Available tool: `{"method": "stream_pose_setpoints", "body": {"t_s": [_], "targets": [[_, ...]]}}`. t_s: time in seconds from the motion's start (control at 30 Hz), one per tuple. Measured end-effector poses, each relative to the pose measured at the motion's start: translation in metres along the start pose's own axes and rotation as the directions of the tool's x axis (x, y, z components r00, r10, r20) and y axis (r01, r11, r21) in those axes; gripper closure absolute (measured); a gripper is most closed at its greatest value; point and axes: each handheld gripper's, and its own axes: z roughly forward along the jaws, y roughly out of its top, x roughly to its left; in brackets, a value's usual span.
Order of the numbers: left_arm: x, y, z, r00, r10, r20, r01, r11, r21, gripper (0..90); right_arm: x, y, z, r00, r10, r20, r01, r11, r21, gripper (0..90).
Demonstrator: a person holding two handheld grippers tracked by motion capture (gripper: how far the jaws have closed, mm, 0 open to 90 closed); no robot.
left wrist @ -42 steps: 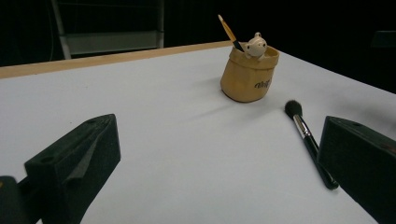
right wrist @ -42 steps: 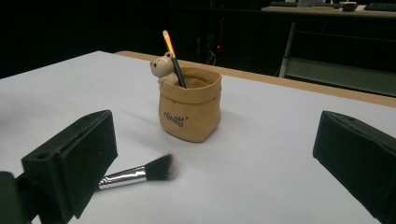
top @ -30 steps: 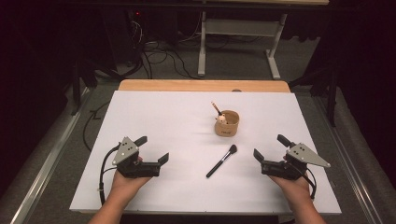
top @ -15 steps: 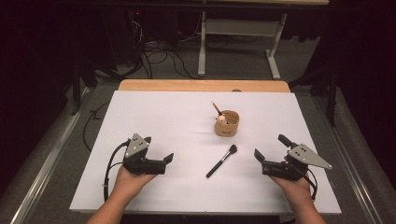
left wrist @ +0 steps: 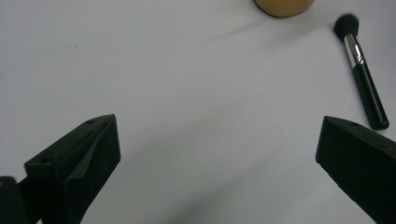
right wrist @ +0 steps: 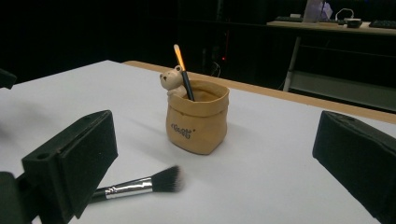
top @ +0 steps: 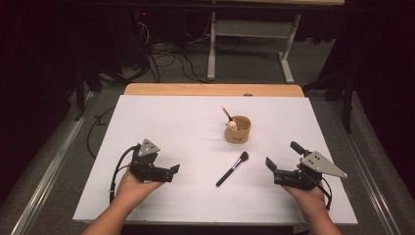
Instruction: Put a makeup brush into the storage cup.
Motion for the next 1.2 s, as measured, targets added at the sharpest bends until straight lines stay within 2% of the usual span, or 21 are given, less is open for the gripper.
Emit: {"method": "stream_pose_setpoints", "body": {"t_s": [0.13,0.27,0.6,0.73,0.93,1.03,1.07,1.1,1.2], "targets": [[0.000,0.003,0.003,0.9998,-0.016,0.010,0.016,0.9983,0.056,0.5,-0.001,0.000,0.000,1.0000,-0.007,0.003,0.007,1.000,-0.002,1.6],[0.001,0.006,0.004,0.9998,-0.022,0.002,0.021,0.9949,0.098,0.5,-0.001,-0.001,0.000,1.0000,0.001,0.003,-0.001,1.000,0.001,1.6],[-0.002,0.013,0.010,0.9990,-0.037,0.026,0.031,0.9766,0.213,0.5,-0.001,-0.001,-0.001,1.0000,0.000,0.000,0.000,1.000,-0.001,1.6],[-0.004,0.016,0.014,0.9993,-0.022,0.029,0.014,0.9629,0.269,0.5,-0.001,-0.001,-0.001,1.0000,0.002,0.000,-0.002,1.000,0.000,1.7],[-0.005,0.019,0.019,0.9988,-0.038,0.032,0.026,0.9430,0.332,0.5,-0.001,-0.001,-0.001,1.0000,0.008,0.000,-0.008,1.000,-0.001,1.9],[-0.004,0.021,0.021,0.9983,-0.050,0.030,0.036,0.9299,0.366,0.5,-0.001,-0.001,-0.001,1.0000,0.009,-0.001,-0.009,1.000,-0.001,2.0],[-0.004,0.022,0.022,0.9985,-0.045,0.032,0.029,0.9232,0.383,0.5,-0.001,-0.001,-0.001,1.0000,0.007,-0.001,-0.007,1.000,-0.003,2.0],[-0.004,0.022,0.023,0.9985,-0.047,0.028,0.033,0.9206,0.389,0.5,-0.001,-0.001,-0.001,1.0000,0.002,-0.001,-0.002,1.000,-0.003,2.0],[-0.006,0.024,0.025,0.9987,-0.041,0.029,0.025,0.9057,0.423,0.6,-0.001,-0.002,-0.001,1.0000,0.004,-0.003,-0.004,1.000,-0.004,2.1]]}}
